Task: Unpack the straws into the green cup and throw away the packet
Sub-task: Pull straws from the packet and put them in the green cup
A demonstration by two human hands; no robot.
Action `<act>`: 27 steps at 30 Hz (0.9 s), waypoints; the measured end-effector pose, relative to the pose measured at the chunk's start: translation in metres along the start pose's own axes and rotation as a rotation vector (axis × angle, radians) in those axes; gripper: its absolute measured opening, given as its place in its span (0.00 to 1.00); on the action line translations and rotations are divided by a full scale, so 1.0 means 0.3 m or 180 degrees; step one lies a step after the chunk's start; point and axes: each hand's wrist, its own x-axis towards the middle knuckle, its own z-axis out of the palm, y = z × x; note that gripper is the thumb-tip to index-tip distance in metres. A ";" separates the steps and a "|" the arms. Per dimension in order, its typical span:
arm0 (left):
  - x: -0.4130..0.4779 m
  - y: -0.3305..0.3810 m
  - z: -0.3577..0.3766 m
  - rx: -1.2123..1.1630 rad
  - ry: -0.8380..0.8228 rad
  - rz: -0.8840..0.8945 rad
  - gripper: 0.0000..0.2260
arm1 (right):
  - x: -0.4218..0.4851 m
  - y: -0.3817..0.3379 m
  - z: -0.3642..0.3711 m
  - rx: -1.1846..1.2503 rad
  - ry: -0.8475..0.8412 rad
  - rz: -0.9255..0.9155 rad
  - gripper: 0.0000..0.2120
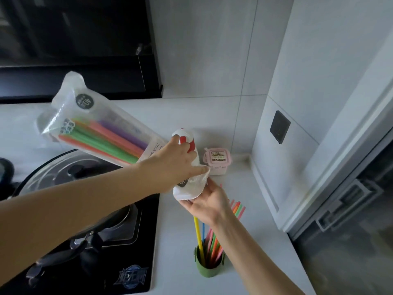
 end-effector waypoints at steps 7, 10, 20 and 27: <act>-0.013 0.026 0.039 -0.0088 -0.0125 0.0152 0.32 | 0.058 0.038 -0.022 0.0087 0.0122 -0.0025 0.19; -0.038 0.027 0.100 -0.0935 -0.0060 -0.0202 0.32 | 0.060 0.028 -0.029 -0.0084 0.0114 -0.0292 0.17; -0.111 0.057 0.207 -0.3194 0.0751 -0.1471 0.31 | -0.017 -0.022 0.050 -0.1781 0.0103 -0.1278 0.16; -0.119 0.115 0.201 -0.3453 0.0964 -0.1747 0.34 | -0.010 -0.038 0.116 -0.1731 0.1082 -0.2129 0.13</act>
